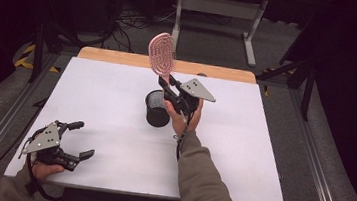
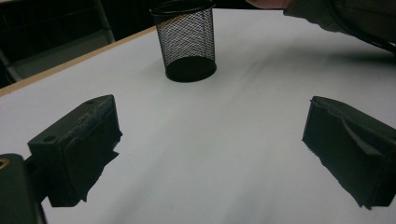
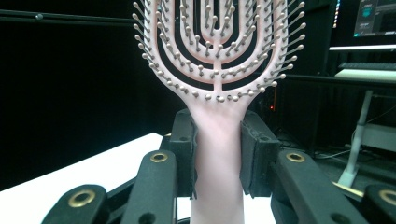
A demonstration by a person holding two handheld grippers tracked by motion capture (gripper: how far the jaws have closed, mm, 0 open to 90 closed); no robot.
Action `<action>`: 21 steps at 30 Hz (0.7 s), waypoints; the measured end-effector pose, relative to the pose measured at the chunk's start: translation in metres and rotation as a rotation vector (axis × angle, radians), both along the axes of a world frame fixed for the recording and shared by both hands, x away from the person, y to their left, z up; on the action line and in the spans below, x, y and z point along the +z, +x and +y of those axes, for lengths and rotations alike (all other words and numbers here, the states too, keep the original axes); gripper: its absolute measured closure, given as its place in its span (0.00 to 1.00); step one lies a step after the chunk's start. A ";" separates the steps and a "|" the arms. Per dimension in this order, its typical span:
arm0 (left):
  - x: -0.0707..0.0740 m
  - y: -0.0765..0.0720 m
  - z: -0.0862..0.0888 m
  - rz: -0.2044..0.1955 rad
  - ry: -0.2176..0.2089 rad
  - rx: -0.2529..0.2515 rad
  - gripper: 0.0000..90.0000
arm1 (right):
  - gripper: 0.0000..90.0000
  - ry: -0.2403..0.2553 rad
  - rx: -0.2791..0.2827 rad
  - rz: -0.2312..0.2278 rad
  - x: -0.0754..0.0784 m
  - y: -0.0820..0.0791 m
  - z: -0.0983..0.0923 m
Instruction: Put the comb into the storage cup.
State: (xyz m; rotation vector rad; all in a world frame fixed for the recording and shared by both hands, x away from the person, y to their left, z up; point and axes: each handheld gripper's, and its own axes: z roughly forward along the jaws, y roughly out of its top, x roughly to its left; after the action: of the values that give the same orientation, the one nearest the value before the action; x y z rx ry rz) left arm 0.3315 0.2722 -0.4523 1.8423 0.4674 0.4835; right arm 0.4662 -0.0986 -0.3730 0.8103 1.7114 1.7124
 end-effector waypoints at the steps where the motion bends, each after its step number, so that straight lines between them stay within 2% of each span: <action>1: -0.001 0.000 0.000 0.002 -0.006 0.001 0.05 | 0.78 -0.007 -0.001 0.001 -0.003 0.001 0.001; 2: -0.001 -0.001 0.000 0.001 -0.003 0.001 0.05 | 0.78 -0.008 -0.004 0.001 -0.005 0.003 0.002; 3: -0.001 -0.001 0.000 0.000 -0.001 0.001 0.05 | 0.78 0.012 -0.032 0.017 -0.008 0.004 0.003; 4: -0.001 -0.002 0.000 0.002 -0.001 0.002 0.05 | 0.78 -0.001 -0.008 0.013 -0.011 0.006 0.003; 5: -0.001 -0.002 0.000 0.002 -0.001 0.002 0.05 | 0.78 -0.001 -0.008 0.013 -0.011 0.006 0.003; 7: -0.001 -0.002 0.001 -0.002 0.006 0.002 0.05 | 0.78 0.019 -0.029 0.043 -0.018 0.009 0.005; 8: 0.000 -0.002 0.001 -0.001 0.010 -0.002 0.05 | 0.78 0.001 -0.009 0.038 -0.020 0.010 0.005; 10: -0.001 -0.002 0.001 0.000 0.011 -0.004 0.05 | 0.78 0.012 -0.028 0.051 -0.022 0.010 0.006; 11: -0.001 -0.002 0.001 0.000 0.007 -0.003 0.05 | 0.78 -0.014 -0.001 0.055 -0.028 0.010 0.007; 15: -0.001 -0.002 0.001 -0.001 0.006 -0.003 0.05 | 0.78 -0.001 -0.006 0.082 -0.036 0.011 0.007; 17: -0.001 -0.001 0.001 0.000 0.012 -0.005 0.05 | 0.78 -0.039 0.002 0.082 -0.041 0.010 0.007; 21: -0.002 0.000 -0.001 0.011 0.009 -0.009 0.05 | 0.78 -0.056 0.008 0.101 -0.048 0.008 0.007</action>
State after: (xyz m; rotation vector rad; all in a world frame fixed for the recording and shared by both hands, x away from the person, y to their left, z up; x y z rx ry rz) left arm 0.3311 0.2717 -0.4544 1.8560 0.4651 0.4710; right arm 0.4745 -0.0917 -0.4206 0.8787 1.8231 1.6466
